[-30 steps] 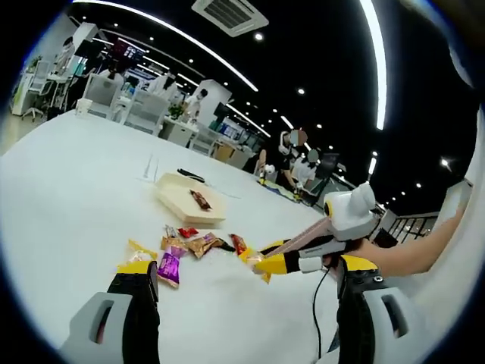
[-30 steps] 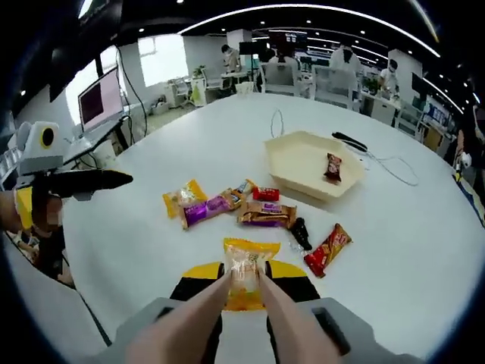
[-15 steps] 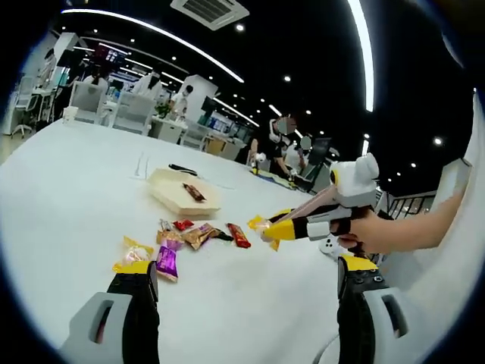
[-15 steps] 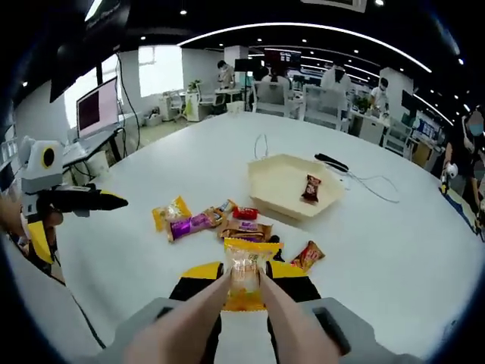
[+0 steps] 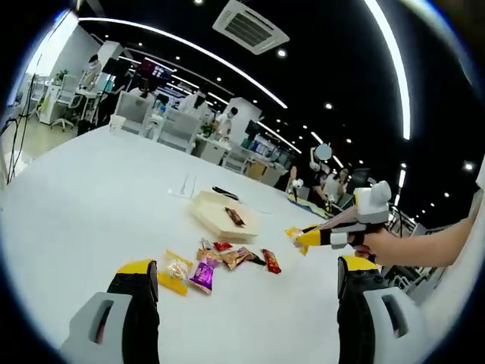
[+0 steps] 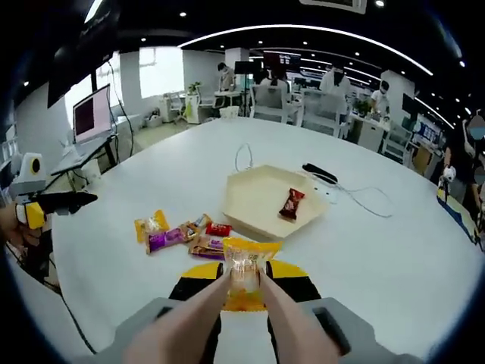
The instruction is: Place the target food into the container with the food tongs after gripping and lifting it, then release it inside without dropping or visibly crushing the food.
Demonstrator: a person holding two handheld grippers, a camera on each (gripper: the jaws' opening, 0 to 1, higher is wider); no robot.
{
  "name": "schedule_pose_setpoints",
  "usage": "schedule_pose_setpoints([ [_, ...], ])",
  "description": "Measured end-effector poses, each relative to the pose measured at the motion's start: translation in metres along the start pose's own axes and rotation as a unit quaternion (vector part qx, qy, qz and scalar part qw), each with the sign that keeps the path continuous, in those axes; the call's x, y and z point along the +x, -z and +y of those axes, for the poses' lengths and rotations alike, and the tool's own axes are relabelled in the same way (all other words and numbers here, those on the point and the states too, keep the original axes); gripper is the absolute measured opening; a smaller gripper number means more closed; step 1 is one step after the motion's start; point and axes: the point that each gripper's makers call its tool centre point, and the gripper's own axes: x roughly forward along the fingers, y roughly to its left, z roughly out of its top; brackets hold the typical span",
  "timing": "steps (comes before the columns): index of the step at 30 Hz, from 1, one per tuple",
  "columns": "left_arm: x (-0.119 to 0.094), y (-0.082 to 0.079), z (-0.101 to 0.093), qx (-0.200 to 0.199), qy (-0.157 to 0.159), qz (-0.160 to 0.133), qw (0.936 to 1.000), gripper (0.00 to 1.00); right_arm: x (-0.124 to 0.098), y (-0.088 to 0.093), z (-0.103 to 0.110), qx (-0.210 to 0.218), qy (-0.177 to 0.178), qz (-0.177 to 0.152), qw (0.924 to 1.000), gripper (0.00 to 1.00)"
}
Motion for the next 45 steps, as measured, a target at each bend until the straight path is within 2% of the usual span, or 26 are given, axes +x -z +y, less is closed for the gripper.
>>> schedule_pose_setpoints([
  [1,0.000,0.005,-0.005,0.055,0.026,0.018,0.9980,0.99,-0.001,0.000,-0.001,0.000,-0.001,0.000,1.0000,0.21],
  [2,0.000,0.008,-0.003,0.074,0.024,0.027,0.9966,0.99,-0.003,-0.001,-0.002,-0.001,-0.001,0.000,1.0000,0.22],
  [3,-0.001,0.011,-0.003,0.075,0.029,0.040,0.9959,0.99,-0.004,-0.001,-0.003,-0.001,-0.001,0.000,1.0000,0.22],
  [9,0.001,0.003,-0.008,0.073,0.047,0.035,0.9956,0.99,-0.016,-0.010,-0.004,-0.007,-0.004,-0.009,0.9999,0.22],
  [12,0.004,0.002,-0.019,0.070,0.071,0.039,0.9942,0.99,-0.019,-0.015,-0.007,-0.009,-0.004,-0.012,0.9999,0.22],
  [15,0.006,-0.005,-0.031,0.069,0.087,0.026,0.9935,0.99,-0.019,-0.015,-0.012,0.008,-0.003,-0.010,0.9999,0.22],
  [20,0.008,-0.004,-0.038,0.076,0.093,0.026,0.9925,0.99,-0.020,-0.016,-0.021,0.019,-0.003,-0.006,0.9998,0.22],
  [26,0.003,-0.001,-0.036,0.073,0.086,0.022,0.9934,0.99,-0.026,-0.035,-0.025,0.051,-0.011,-0.024,0.9984,0.22],
  [35,-0.003,0.001,-0.033,0.073,0.082,0.022,0.9937,0.99,-0.028,-0.039,-0.030,0.012,-0.006,-0.010,0.9999,0.22],
  [45,0.002,0.003,-0.035,0.068,0.089,0.028,0.9933,0.99,-0.034,-0.065,-0.050,-0.019,-0.003,-0.013,0.9997,0.22],
])
